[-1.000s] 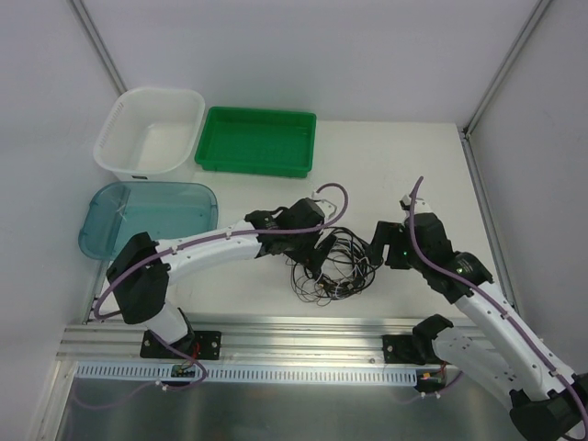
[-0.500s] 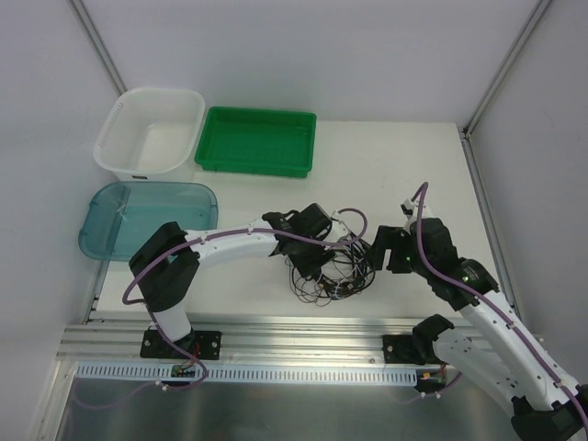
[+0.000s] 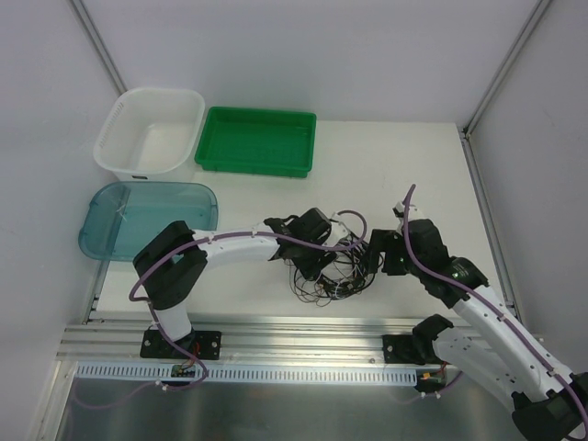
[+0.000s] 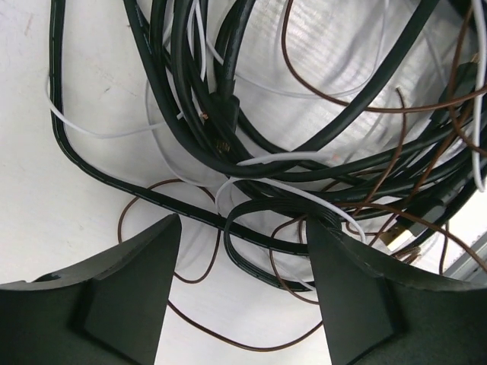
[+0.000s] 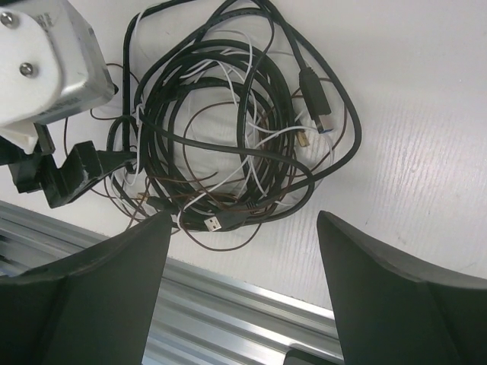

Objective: Untangle the cables

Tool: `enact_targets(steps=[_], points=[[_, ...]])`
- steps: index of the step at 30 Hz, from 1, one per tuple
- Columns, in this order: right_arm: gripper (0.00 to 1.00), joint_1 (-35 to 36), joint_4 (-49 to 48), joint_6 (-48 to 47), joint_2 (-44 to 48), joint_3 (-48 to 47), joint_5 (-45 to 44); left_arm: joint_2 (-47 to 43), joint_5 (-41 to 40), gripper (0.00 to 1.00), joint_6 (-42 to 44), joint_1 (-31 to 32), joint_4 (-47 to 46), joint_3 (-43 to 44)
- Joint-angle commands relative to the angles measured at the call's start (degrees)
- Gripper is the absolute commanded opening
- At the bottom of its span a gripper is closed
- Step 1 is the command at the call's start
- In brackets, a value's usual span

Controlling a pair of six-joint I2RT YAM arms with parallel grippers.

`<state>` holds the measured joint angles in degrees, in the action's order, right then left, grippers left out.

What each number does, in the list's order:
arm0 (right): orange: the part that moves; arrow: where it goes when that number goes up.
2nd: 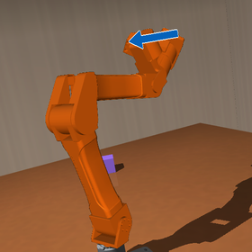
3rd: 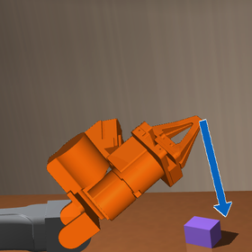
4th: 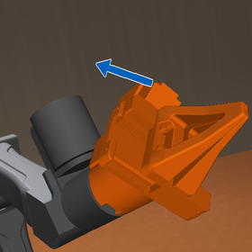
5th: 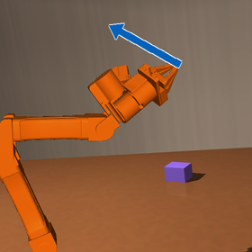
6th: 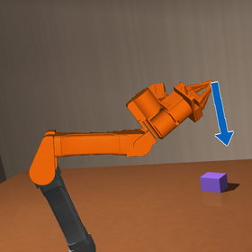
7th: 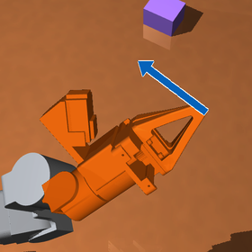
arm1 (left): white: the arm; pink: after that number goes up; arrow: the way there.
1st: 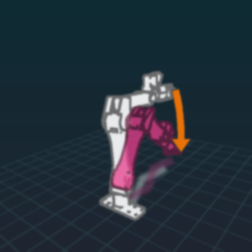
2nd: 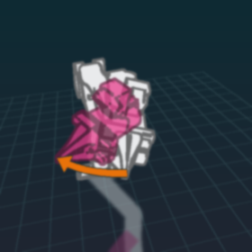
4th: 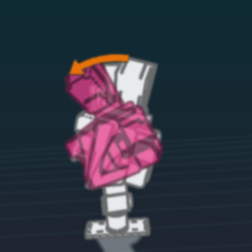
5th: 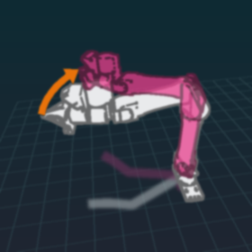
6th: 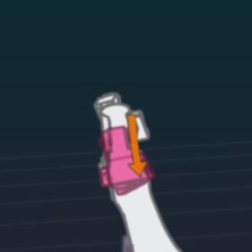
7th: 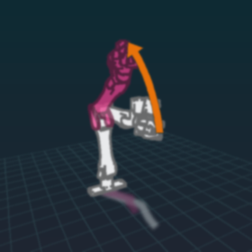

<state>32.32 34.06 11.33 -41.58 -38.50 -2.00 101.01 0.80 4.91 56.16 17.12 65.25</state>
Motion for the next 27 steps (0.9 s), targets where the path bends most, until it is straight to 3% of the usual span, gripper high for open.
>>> enact_targets(steps=[1,5,12,17,27], points=[[0.81,0.6,-2.8,0.3,0.4,0.1,1.1,-3.5,-2.3,0.68,0.9,-0.1,-4.1,-2.5],[0.81,0.8,-2.7,0.1,1.3,0.4,0.9,-2.8,-0.9,0.66,2.2,-0.1,-5.1,-3.6],[0.81,0.9,-2.2,0.1,1.7,1.1,0.9,-3.4,1.0,0.46,2.3,-0.1,-8.7,-5.8],[0.81,1.3,-2.9,0.5,0.5,1.3,0.5,-5.6,-0.4,0.00,1.3,-0.1,-9.4,-6.3],[0.82,1.9,-8.7,5.4,-12.4,2.7,-2.1,-23.0,-15.6,0.00,-7.0,-0.2,-1.8,-0.7]])
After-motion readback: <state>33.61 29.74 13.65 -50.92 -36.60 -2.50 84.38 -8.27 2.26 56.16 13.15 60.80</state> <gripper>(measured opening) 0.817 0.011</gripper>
